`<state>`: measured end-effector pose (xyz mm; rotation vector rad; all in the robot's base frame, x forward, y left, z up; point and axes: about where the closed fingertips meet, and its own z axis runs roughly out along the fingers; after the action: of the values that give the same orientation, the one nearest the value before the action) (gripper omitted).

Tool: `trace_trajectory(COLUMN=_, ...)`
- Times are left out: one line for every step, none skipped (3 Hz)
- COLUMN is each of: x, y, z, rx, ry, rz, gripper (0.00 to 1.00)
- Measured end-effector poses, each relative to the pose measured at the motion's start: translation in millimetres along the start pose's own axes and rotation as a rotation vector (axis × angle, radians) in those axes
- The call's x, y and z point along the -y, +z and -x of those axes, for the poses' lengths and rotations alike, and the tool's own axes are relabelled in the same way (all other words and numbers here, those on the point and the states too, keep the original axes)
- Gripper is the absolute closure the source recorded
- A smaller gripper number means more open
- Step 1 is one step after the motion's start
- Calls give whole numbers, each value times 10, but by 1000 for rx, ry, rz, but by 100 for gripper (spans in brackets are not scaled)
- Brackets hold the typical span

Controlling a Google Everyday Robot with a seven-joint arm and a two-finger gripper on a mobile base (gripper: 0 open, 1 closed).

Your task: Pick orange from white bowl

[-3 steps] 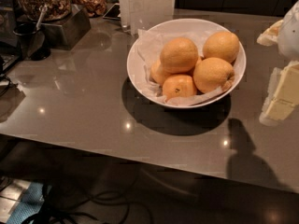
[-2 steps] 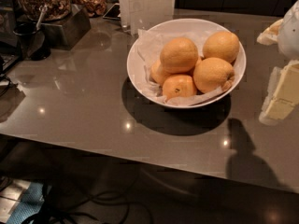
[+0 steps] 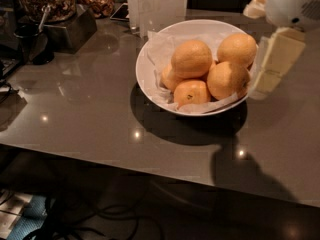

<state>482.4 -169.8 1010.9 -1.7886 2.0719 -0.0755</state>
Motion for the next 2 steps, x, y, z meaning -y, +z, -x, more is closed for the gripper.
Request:
trace_trajectory(x=243, y=86, z=506, rx=80, ry=-86, rz=38, gripper=0)
trace_trajectory(x=352, y=372, z=929, rx=111, ry=-172, rz=109, gripper=0)
